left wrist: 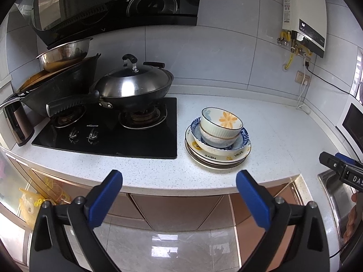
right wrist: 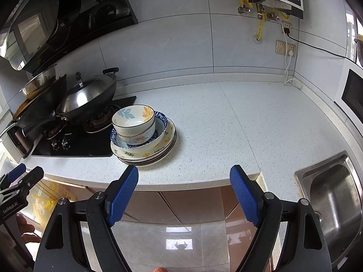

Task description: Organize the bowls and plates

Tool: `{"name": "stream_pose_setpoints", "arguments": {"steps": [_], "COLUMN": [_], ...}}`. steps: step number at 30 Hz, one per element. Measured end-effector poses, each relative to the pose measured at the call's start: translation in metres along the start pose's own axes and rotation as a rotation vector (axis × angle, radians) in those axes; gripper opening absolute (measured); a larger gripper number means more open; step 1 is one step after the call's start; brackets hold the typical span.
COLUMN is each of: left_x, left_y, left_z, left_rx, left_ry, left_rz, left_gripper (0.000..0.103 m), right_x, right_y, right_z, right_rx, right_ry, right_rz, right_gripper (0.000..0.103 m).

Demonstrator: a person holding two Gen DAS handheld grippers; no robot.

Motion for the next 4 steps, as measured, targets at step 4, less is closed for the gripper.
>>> {"name": "stream_pose_setpoints", "arguments": {"steps": [4], "left_x": [-0.0004], "left_y": [0.0008], "left_z": [-0.0001], "left_rx": [0.002], "left_ry": [0.006], "left_rz": [0.0], "left_gripper": [0.101], "right_x": [0.0004], "right_y": [-0.0003], "right_z": [-0.0003], "right_rx": [0.0], "right_ry": [0.0], "right_rz": [0.0], "right_gripper": [0.079]}}
Point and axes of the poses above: each gripper's, at about its wrist camera, not at the fingertips, and y roughly against the way its jaws point, x to its right, z to its underside, the point moved 2 cm from there along -y, roughly the way its jaws point, and after that the axes turned 1 degree about -y, right-handed, at the moved point
